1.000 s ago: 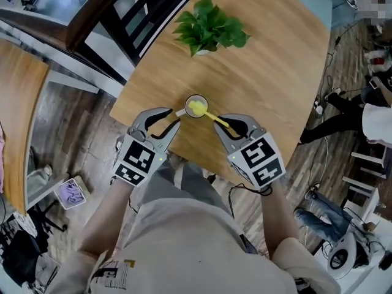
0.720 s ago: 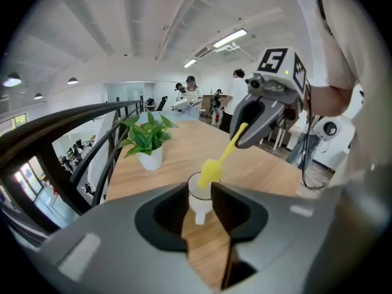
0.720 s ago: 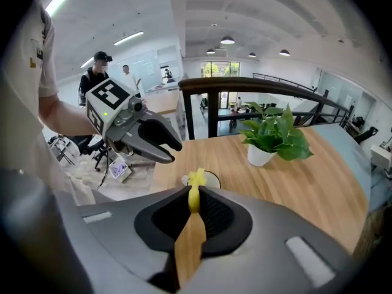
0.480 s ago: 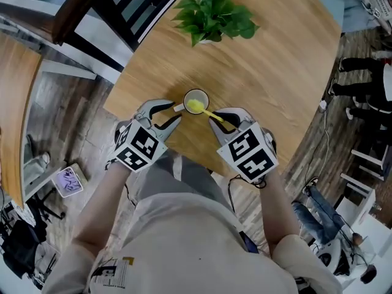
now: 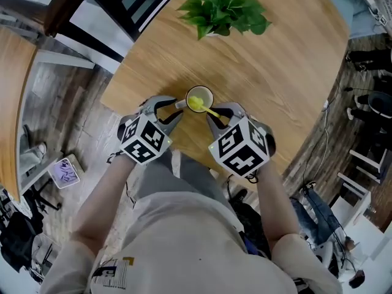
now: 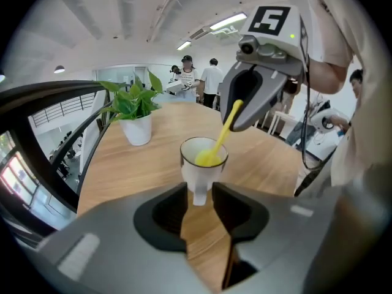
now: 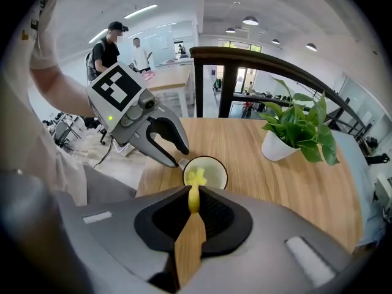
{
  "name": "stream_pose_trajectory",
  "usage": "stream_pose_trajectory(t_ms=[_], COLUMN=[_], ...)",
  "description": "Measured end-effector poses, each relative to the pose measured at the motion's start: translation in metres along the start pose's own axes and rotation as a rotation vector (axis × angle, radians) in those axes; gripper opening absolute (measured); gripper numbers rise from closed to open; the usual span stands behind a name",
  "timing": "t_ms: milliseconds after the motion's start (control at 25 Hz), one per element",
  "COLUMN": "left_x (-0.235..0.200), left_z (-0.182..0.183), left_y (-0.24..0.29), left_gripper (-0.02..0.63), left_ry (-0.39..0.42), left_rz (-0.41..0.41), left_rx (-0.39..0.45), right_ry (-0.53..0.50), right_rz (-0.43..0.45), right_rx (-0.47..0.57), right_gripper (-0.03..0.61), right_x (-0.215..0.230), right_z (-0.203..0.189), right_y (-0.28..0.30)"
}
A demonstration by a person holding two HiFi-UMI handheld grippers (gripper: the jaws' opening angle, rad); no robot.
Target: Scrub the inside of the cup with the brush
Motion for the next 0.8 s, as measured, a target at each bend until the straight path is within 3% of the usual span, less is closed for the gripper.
stream_pose_trajectory(t_ms=[200, 320, 600, 800], left_x=[-0.002, -0.001, 0.004, 0.004], left_z=[-0.002, -0.001, -0.002, -0.004], left_y=[0.01, 0.015, 0.019, 0.019], left_gripper=[0.121, 0.073, 0.055, 0.053], left_ry=[0.009, 0.018, 0.063, 0.051], left_rz=[-0.018, -0.029, 0.018, 0.011], left_rx=[0.004, 0.016, 0.023, 0.018], right_ry=[-0.05, -0.067, -0.087, -0.12], right_rz=[0.004, 0.01, 0.005, -0.057], right_rx=[-0.042, -0.052, -0.043, -0.067], right_gripper=[0.035, 0.035, 0.034, 0.036], right_x=[0.0, -0.001, 0.006, 0.014], right_z=[0.002, 0.003, 0.008, 0.012], right_y=[0.013, 0.018, 0.031, 0.038])
Point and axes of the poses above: the fingertips, and each gripper's own axes: y forward along the fingers, x to its right, z out of its top, the point moved 6 cm from there along -y, backward along the fingers, and after that the axes turned 6 degrees about -y, right-handed, at the moved point
